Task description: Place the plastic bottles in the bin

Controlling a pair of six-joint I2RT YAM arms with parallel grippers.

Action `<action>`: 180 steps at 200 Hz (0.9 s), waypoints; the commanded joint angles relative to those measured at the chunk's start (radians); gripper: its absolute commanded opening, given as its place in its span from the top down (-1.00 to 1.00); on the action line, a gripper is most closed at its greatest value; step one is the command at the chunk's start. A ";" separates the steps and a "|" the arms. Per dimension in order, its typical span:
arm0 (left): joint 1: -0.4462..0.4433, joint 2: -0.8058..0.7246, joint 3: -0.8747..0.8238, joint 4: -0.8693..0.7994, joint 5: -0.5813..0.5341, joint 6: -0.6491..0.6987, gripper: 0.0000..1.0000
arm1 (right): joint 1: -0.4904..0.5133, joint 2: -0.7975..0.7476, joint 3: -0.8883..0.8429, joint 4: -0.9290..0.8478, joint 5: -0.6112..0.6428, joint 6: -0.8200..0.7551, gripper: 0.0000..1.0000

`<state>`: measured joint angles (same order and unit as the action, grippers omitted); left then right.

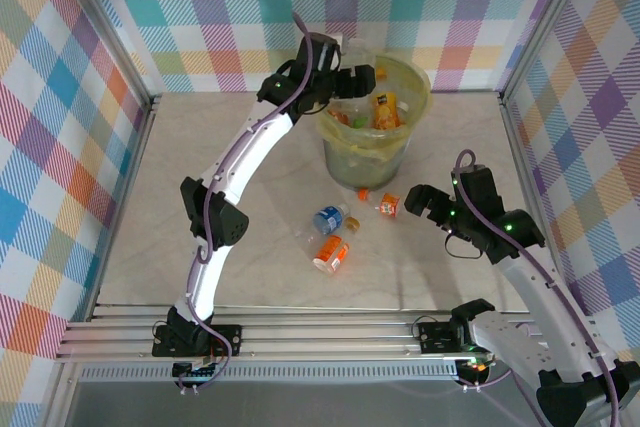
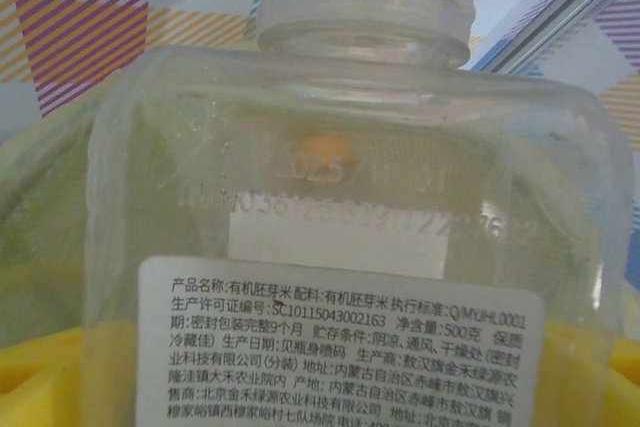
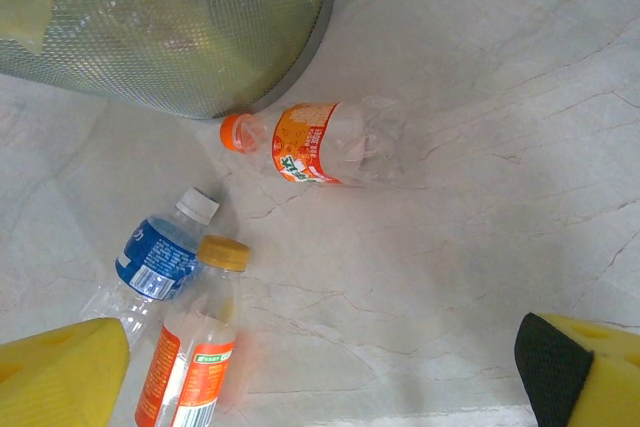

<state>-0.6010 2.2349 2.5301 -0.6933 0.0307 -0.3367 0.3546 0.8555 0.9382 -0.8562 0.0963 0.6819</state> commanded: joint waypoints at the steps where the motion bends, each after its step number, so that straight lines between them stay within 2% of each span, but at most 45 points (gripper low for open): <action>1: -0.012 0.005 0.030 -0.024 -0.030 0.034 -0.87 | 0.003 -0.005 0.001 0.014 -0.007 0.022 -0.99; 28: -0.012 0.013 0.030 -0.044 -0.053 0.049 -1.00 | 0.004 -0.012 -0.001 0.009 -0.005 0.027 -0.99; 107: -0.014 -0.046 0.031 -0.038 -0.037 0.071 -1.00 | 0.036 -0.028 0.011 -0.040 0.027 0.053 -0.99; 137: -0.020 -0.094 0.030 -0.047 -0.033 0.087 -1.00 | 0.107 -0.011 -0.003 -0.051 0.065 0.102 -0.99; 180: -0.033 -0.202 -0.047 -0.032 -0.031 0.102 -1.00 | 0.295 0.072 -0.054 -0.003 0.127 0.216 -0.99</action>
<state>-0.6128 2.1685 2.5217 -0.7422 -0.0090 -0.2630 0.5629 0.8810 0.9207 -0.8841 0.1726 0.8059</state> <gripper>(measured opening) 0.997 0.996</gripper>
